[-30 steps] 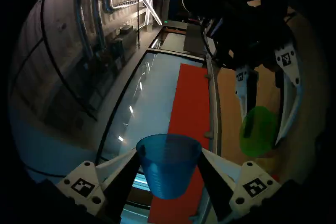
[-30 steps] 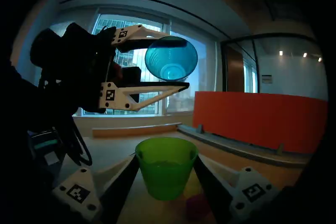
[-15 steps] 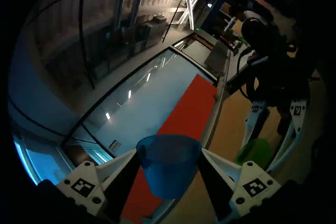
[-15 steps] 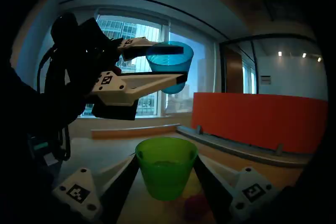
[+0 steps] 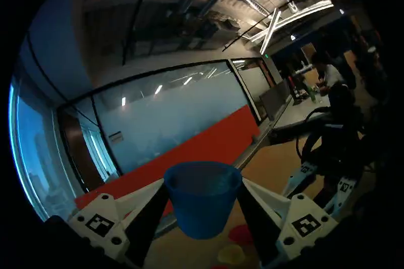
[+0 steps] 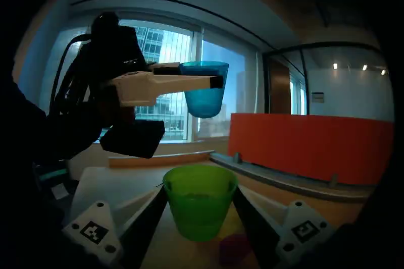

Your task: Pour water

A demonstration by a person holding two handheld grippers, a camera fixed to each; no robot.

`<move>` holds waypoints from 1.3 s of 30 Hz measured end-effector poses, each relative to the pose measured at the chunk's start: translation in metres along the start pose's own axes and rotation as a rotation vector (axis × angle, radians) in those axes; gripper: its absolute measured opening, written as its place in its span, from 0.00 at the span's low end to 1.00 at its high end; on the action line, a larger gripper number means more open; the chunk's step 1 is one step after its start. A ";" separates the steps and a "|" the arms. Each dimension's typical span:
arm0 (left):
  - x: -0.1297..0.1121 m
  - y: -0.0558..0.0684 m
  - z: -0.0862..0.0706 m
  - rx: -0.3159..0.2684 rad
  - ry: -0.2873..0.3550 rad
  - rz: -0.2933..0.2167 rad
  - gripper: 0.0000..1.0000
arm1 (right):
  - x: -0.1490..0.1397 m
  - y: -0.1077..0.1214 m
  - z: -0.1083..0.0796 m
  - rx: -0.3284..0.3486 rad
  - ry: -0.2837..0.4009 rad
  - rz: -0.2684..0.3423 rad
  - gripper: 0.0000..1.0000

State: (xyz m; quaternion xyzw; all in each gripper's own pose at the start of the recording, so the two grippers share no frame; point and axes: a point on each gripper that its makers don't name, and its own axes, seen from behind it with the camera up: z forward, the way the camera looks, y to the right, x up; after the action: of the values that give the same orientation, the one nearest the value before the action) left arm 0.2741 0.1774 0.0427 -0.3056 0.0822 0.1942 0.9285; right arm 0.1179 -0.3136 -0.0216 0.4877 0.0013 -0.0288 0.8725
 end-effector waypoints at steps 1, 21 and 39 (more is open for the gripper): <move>-0.002 0.000 0.000 -0.006 -0.004 -0.032 0.86 | 0.000 0.000 0.000 -0.001 0.000 0.000 0.90; -0.018 -0.013 0.001 -0.034 0.005 -0.393 0.86 | 0.006 0.001 -0.001 -0.009 -0.001 -0.002 0.89; -0.065 -0.011 -0.015 0.000 -0.037 -0.404 0.86 | -0.002 0.032 -0.033 -0.084 -0.041 0.005 0.90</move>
State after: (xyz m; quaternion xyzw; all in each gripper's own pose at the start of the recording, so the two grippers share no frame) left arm 0.2188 0.1396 0.0544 -0.3122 0.0021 0.0094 0.9500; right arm 0.1189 -0.2681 -0.0116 0.4500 -0.0168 -0.0364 0.8922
